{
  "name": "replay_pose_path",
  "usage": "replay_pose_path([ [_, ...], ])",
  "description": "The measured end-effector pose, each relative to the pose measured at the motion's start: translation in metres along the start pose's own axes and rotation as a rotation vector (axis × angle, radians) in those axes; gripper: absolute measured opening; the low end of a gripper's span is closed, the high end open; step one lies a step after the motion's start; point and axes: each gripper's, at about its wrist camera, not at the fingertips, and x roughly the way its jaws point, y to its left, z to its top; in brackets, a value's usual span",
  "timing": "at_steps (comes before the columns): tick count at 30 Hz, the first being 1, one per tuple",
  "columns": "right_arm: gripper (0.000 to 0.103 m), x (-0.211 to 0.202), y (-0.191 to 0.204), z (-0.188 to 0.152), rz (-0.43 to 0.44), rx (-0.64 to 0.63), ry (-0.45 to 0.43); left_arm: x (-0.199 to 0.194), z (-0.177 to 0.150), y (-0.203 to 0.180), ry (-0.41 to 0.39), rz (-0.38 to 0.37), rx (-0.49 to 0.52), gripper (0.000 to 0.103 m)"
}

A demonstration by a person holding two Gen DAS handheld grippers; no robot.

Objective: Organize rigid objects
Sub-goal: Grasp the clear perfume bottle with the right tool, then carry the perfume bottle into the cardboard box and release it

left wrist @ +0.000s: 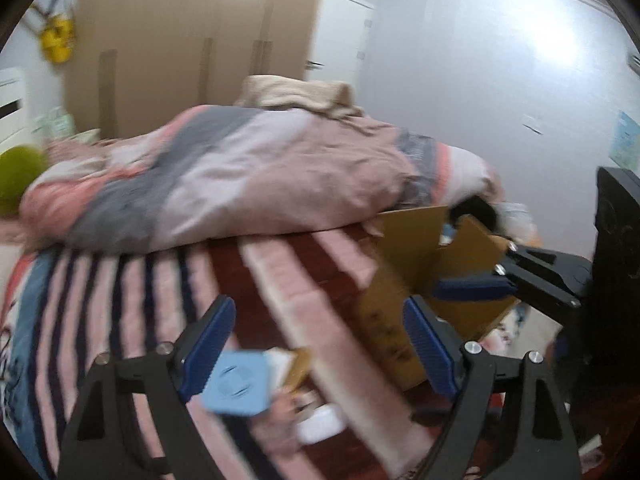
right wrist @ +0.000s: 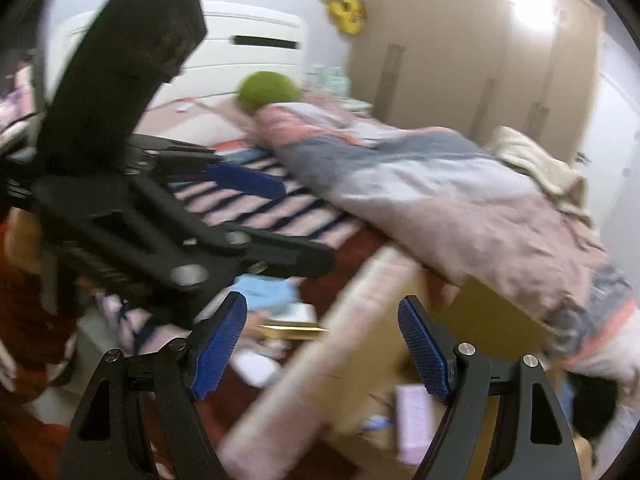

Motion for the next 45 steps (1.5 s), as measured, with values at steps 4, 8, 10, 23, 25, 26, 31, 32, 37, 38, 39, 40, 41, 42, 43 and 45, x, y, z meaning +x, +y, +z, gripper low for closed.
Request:
replay_pose_path([
  [4,0.076,0.035,0.044,-0.003,0.106,-0.042,0.038,-0.009,-0.035,0.038,0.0,0.098,-0.047,0.084],
  [8,0.076,0.079,0.067,-0.024,0.158,-0.027,0.119,-0.008,-0.074,0.074,0.032,0.126,-0.116,0.084],
  [10,0.075,0.105,0.069,-0.037,0.168,0.0,0.168,-0.007,-0.089,0.085,0.047,0.133,-0.141,0.084],
  [23,0.068,0.178,0.086,-0.075,0.044,-0.091,0.249,-0.003,-0.137,0.109,0.108,0.108,-0.219,0.084],
  [25,0.059,0.179,0.092,-0.079,-0.019,-0.146,0.249,-0.004,-0.137,0.109,0.106,0.105,-0.216,0.084],
  [26,0.057,0.179,0.093,-0.079,-0.027,-0.163,0.247,-0.004,-0.137,0.109,0.106,0.103,-0.216,0.084],
  [31,0.056,0.173,0.094,-0.08,-0.031,-0.197,0.231,-0.006,-0.137,0.107,0.11,0.089,-0.221,0.084],
  [32,0.056,0.171,0.092,-0.078,-0.018,-0.181,0.226,-0.006,-0.136,0.105,0.111,0.082,-0.219,0.084],
  [37,0.056,0.141,0.083,-0.056,0.064,-0.109,0.156,-0.005,-0.12,0.092,0.112,-0.025,-0.204,0.084],
  [38,0.056,0.135,0.082,-0.053,0.075,-0.103,0.144,-0.004,-0.114,0.087,0.11,-0.053,-0.198,0.084],
  [39,0.055,0.127,0.08,-0.047,0.096,-0.088,0.126,-0.003,-0.108,0.08,0.11,-0.085,-0.19,0.084],
  [40,0.056,0.118,0.077,-0.041,0.116,-0.069,0.105,-0.001,-0.102,0.073,0.111,-0.114,-0.179,0.084],
  [41,0.056,0.113,0.074,-0.037,0.126,-0.058,0.095,0.001,-0.096,0.066,0.114,-0.145,-0.165,0.083],
  [42,0.056,0.104,0.07,-0.032,0.143,-0.04,0.076,0.004,-0.088,0.057,0.117,-0.177,-0.151,0.081],
  [43,0.055,0.097,0.067,-0.028,0.152,-0.029,0.06,0.005,-0.082,0.05,0.121,-0.202,-0.139,0.074],
  [45,0.055,0.082,0.057,-0.021,0.157,-0.011,0.024,0.01,-0.065,0.032,0.128,-0.231,-0.111,0.064],
])
